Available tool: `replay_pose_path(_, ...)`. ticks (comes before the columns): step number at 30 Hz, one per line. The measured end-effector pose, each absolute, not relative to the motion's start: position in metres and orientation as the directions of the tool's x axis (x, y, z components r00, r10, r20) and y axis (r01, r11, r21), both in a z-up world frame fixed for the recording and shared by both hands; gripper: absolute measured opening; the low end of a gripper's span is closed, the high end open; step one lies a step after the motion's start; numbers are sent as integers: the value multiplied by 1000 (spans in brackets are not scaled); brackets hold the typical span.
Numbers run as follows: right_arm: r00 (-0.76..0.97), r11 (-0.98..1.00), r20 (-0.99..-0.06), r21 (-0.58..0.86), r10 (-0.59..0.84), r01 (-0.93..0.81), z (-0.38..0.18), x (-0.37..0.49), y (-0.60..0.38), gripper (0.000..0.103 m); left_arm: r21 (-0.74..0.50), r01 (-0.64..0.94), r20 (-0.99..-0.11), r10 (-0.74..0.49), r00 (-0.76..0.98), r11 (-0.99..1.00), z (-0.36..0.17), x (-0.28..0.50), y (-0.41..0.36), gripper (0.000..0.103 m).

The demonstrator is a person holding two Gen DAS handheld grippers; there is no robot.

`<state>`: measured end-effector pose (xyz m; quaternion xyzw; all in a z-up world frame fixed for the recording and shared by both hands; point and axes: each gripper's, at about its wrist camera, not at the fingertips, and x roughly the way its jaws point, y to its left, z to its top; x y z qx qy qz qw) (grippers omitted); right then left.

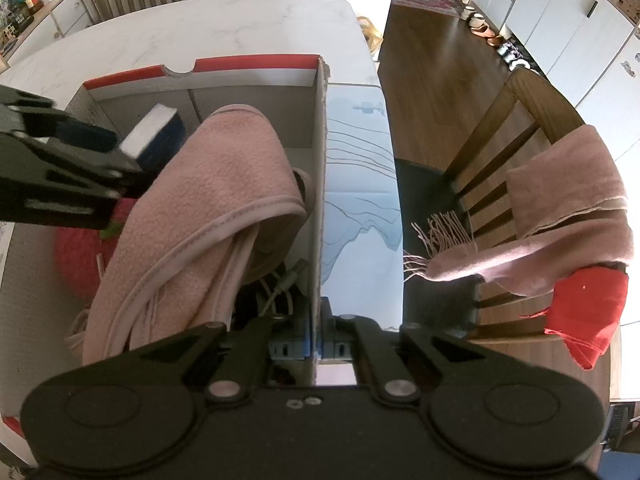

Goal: Organize objects
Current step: 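Move the left gripper back above the cartoon-printed mask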

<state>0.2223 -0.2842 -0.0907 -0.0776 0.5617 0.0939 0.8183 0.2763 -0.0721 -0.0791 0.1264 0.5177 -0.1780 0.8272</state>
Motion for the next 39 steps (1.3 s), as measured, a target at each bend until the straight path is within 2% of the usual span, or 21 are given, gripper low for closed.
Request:
replay_pose_path(6,350,970,-935,-25,63,-242,-91,223,-283,2,-96,358,-852,-263,453,929,-44,259,-28,60)
replay_pose_path(10,350,970,-935,-25,63,-242,-90,223,-283,2,-113,304,-829,-258,496,946,-27,249,6,61)
replay_pose_path(14,357,968,-932,-29,64,-249,-88,221,-283,2,-96,240,-824,-212,525,966,-24,244,39,68)
replay_pose_path(17,354,968,-933,-29,64,-250,-87,222,-284,2,-84,189,-834,-173,523,978,-31,243,59,71)
replay_pose_path(21,352,968,-935,-39,53,-248,-87,222,-281,2,-81,123,-863,-132,488,989,-51,245,80,79)
replay_pose_path(25,348,969,-936,-39,50,-245,-87,223,-280,2,-107,71,-884,-128,450,992,-73,250,89,85)
replay_pose_path(30,347,970,-937,-44,43,-240,-87,223,-279,2,-127,-33,-905,-103,412,991,-100,261,96,101)
replay_pose_path(39,346,972,-938,-46,37,-229,-88,224,-279,2,-139,-165,-923,-67,379,976,-136,280,101,101)
